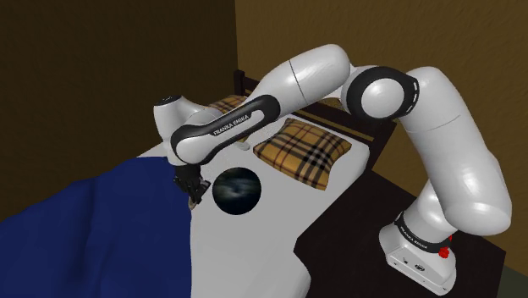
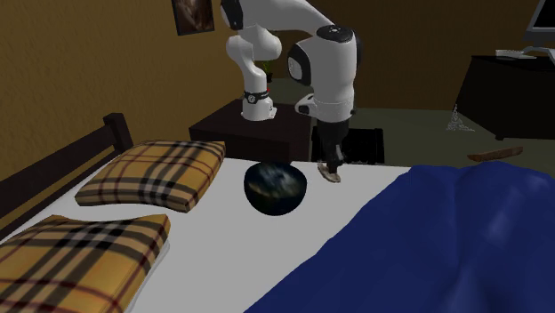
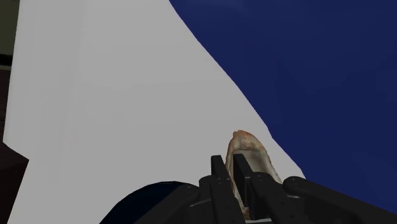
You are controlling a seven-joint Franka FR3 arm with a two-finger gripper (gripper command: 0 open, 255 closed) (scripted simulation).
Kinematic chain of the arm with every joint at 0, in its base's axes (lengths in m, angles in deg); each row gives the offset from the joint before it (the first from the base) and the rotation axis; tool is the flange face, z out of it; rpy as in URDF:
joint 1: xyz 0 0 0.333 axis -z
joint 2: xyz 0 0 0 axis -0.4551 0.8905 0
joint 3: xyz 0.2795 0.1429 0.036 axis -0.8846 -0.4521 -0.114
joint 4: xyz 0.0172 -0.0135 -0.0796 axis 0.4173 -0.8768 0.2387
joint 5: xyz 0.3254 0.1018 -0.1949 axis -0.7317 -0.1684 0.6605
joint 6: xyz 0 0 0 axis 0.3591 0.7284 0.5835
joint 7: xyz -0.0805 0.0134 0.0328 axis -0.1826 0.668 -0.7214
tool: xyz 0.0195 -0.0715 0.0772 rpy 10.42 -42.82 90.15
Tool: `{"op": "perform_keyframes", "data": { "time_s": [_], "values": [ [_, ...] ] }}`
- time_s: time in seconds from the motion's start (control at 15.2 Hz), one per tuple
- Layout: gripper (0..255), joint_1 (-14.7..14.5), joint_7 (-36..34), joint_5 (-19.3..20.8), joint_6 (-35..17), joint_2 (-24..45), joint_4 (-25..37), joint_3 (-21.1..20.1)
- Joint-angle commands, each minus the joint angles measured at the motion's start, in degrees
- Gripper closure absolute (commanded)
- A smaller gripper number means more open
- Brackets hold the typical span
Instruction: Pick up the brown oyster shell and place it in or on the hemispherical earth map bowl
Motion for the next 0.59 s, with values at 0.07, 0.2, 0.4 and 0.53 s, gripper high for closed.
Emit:
{"op": "perform_keyframes", "data": {
  "time_s": [0.07, 0.2, 0.4, 0.53],
  "values": [
    [255, 0.3, 0.0, -0.4, 1.5, -1.4, 0.1, -0.4],
    [255, 0.4, 0.0, -0.7, 2.6, -2.1, 0.5, -0.6],
    [255, 0.5, 0.0, -1.0, 4.0, -3.1, 1.0, -0.9],
    [255, 3.6, 1.6, -1.8, 1.6, -6.5, -5.1, -1.3]
  ]
}}
